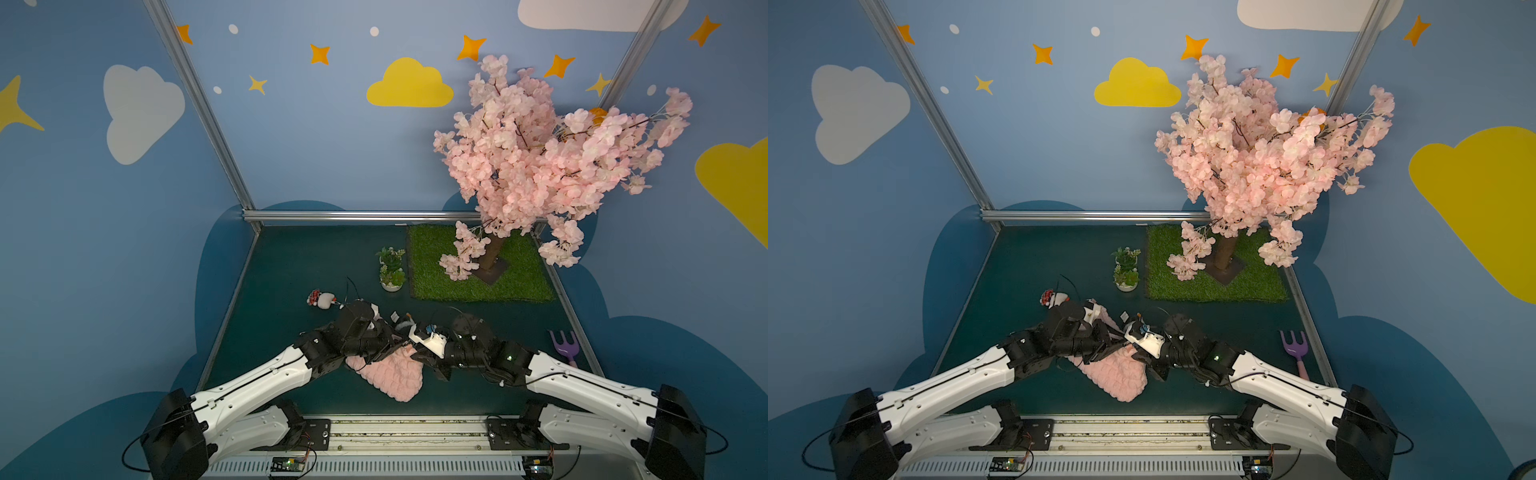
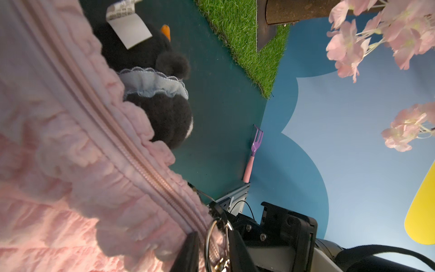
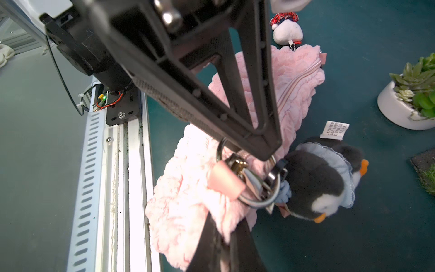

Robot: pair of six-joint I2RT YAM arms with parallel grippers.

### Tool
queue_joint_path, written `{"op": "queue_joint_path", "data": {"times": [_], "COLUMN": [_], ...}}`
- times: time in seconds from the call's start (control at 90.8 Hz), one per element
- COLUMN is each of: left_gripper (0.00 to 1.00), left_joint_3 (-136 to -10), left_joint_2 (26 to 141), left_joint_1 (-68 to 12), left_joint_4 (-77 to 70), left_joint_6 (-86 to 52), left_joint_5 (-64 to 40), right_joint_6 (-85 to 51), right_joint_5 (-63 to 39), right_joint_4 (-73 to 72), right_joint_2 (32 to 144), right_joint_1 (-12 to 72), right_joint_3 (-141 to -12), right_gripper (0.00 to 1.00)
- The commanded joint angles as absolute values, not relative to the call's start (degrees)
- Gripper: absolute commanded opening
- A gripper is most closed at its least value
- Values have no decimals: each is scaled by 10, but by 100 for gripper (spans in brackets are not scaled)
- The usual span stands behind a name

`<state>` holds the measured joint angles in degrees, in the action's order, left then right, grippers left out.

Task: Remove the decoration from the bag
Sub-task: Adjust the bag at the center of the board.

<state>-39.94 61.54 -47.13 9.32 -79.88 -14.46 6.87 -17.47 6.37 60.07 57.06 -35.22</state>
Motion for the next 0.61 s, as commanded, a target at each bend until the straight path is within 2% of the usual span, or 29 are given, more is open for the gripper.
{"op": "queue_joint_path", "data": {"times": [0.0, 0.231, 0.418, 0.595], "left_gripper": [25, 22, 11, 12], "left_joint_3": [-407, -434, -432, -447], "left_joint_2": [620, 634, 637, 630], "left_joint_1": [-466, -456, -455, -449], "left_joint_4": [66, 71, 91, 144], "left_joint_6": [-788, -747, -719, -667], "left_joint_5": [-168, -206, -239, -263], "right_joint_6": [86, 98, 99, 100], "right_joint_5": [-181, -168, -161, -159], "right_joint_4": [55, 67, 71, 72], "right_joint_2": [601, 609, 607, 608], "right_joint_1": [583, 590, 591, 590], "right_joint_3": [-351, -357, -358, -358], "right_gripper": [0, 0, 0, 0]}}
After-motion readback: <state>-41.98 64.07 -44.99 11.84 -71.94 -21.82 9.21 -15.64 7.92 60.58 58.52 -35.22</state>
